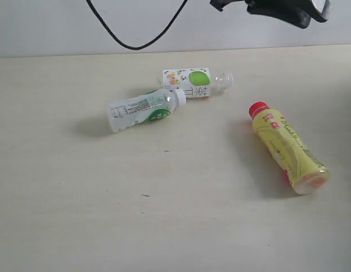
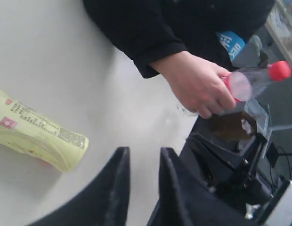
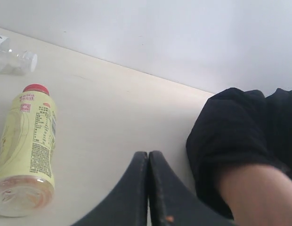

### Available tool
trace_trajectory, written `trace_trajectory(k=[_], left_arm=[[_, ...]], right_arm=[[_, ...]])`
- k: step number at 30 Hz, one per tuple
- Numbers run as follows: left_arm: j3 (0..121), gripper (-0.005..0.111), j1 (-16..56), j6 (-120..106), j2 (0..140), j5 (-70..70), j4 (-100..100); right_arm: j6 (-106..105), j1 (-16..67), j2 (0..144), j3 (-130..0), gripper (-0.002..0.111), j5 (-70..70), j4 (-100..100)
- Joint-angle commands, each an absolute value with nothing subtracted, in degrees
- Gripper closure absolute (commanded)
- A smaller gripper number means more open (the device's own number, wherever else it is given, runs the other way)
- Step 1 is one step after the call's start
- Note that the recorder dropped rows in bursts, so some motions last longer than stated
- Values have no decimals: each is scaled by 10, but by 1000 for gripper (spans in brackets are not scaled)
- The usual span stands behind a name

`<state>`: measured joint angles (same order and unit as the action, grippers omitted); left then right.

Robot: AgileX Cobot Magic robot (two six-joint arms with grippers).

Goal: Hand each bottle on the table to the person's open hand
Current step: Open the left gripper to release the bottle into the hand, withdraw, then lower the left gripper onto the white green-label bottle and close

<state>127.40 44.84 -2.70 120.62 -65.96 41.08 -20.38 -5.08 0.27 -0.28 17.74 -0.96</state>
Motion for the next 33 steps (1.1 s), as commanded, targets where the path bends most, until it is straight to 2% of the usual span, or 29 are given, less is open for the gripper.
trace_trajectory(k=[1,5,12,18,24,29,33], left_arm=[[1277,107,463,-57,1163,-700,396],[1277,107,482,-57,1134,-700,340],[1242,107,527,-41,1089,-700,119],[1165,107,519,-41,1065,-700,49],[1079,107,517,-42,1066,-700,-125],[1007,107,481,-42,1067,-692,-201],[963,107,420,-42,1067,-601,-189]], right_arm=[[-208,-54,0,0,108,175,-14],[-208,-54,0,0,108,175,-14],[-208,-54,0,0,108,175,-14],[-208,-54,0,0,108,175,-14],[-208,-54,0,0,108,175,-14],[-208,-54,0,0,108,175,-14],[-208,-54,0,0,108,175,-14]])
